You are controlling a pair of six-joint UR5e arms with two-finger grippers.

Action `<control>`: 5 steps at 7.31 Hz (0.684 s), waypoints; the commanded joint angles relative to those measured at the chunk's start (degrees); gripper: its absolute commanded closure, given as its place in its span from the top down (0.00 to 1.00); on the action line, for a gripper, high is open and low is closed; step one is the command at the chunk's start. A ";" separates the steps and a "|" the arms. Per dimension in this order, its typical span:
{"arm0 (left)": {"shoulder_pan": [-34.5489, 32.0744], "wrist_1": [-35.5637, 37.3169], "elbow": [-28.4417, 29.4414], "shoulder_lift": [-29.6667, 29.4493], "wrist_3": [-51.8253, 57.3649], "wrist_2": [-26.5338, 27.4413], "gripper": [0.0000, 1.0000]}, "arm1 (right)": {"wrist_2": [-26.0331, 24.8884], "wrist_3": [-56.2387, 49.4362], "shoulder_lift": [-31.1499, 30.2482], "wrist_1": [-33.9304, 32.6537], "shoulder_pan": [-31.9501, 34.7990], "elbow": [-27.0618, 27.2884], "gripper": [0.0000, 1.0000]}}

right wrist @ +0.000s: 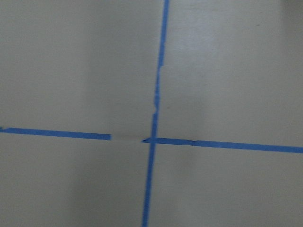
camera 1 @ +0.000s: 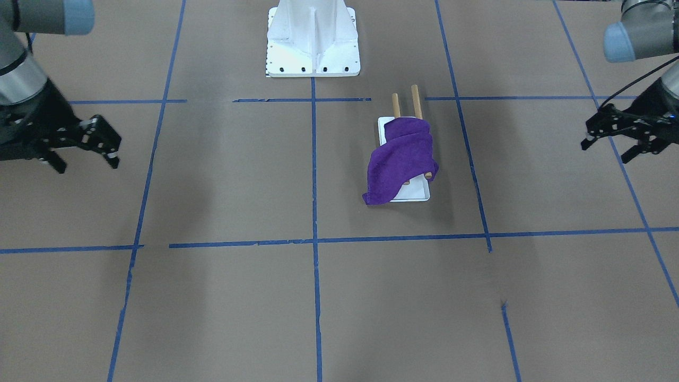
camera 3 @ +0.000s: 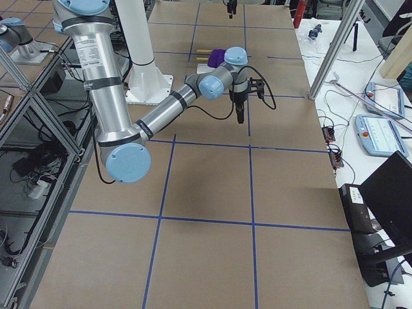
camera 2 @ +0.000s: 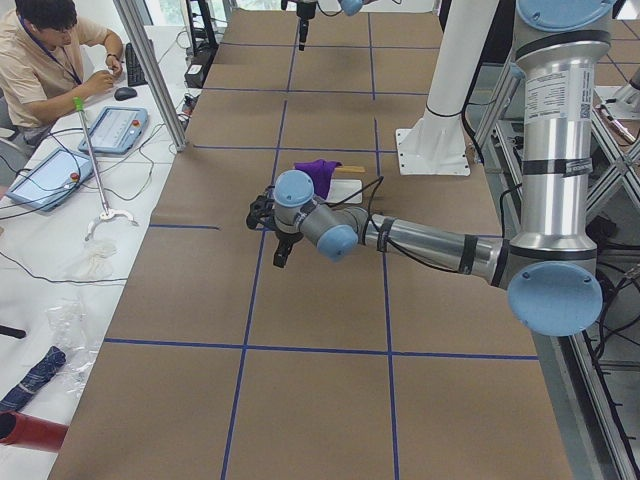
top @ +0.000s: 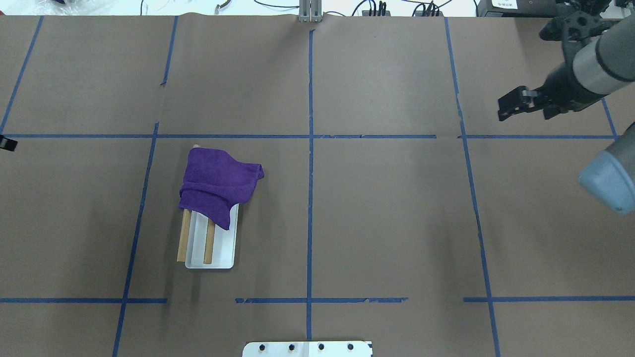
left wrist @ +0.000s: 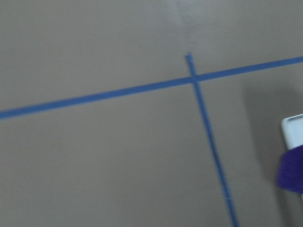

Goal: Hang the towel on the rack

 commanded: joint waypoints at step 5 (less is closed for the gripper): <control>-15.52 22.24 3.28 -2.53 20.94 -0.50 1.00 | 10.92 -44.77 -5.08 -5.65 25.06 -19.89 1.00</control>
